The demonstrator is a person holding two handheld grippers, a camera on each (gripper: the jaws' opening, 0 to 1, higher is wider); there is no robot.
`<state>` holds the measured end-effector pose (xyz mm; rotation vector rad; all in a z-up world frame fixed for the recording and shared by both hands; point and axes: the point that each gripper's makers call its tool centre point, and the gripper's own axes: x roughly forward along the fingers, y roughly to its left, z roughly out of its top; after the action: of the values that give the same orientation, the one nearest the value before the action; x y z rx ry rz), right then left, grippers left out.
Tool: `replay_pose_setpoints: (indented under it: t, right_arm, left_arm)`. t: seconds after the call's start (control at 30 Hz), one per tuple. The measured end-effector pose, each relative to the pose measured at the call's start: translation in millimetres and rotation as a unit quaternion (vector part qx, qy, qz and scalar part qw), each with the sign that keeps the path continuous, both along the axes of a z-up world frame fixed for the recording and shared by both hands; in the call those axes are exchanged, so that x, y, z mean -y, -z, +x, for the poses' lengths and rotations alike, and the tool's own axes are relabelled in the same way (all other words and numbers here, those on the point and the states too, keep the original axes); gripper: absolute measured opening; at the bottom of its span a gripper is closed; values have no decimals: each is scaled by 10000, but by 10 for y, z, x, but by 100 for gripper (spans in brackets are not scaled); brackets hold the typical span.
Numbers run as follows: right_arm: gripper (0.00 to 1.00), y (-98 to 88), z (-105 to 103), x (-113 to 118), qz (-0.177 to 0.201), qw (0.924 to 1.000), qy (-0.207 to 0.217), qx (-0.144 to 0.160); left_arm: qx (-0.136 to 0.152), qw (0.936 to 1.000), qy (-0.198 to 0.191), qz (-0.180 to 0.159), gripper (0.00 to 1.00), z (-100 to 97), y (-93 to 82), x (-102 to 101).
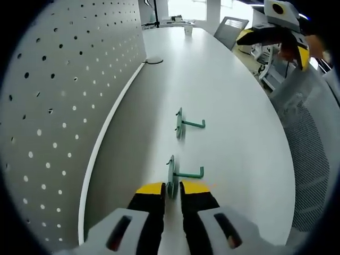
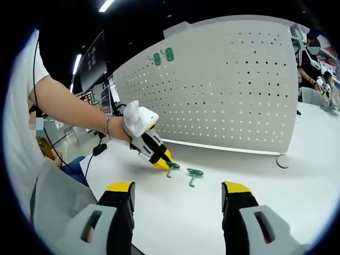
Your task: Insert the hook assembly into the mounting plate slot until the hook locks in place.
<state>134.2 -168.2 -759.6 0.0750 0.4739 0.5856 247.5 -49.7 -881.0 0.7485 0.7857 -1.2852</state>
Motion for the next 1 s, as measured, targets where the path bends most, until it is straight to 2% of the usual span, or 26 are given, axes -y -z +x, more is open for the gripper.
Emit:
replay_pose_setpoints:
  t: [0.23, 1.0]
  right_arm:
    - [63, 8, -2, 2, 7, 10000, 3, -8]
    - [63, -12, -1, 23, 11, 10000, 43, 31]
  left_arm:
    - [53, 10000, -50, 27, 6, 21, 2, -5]
    - [160, 9998, 53, 78, 3, 32, -4, -3]
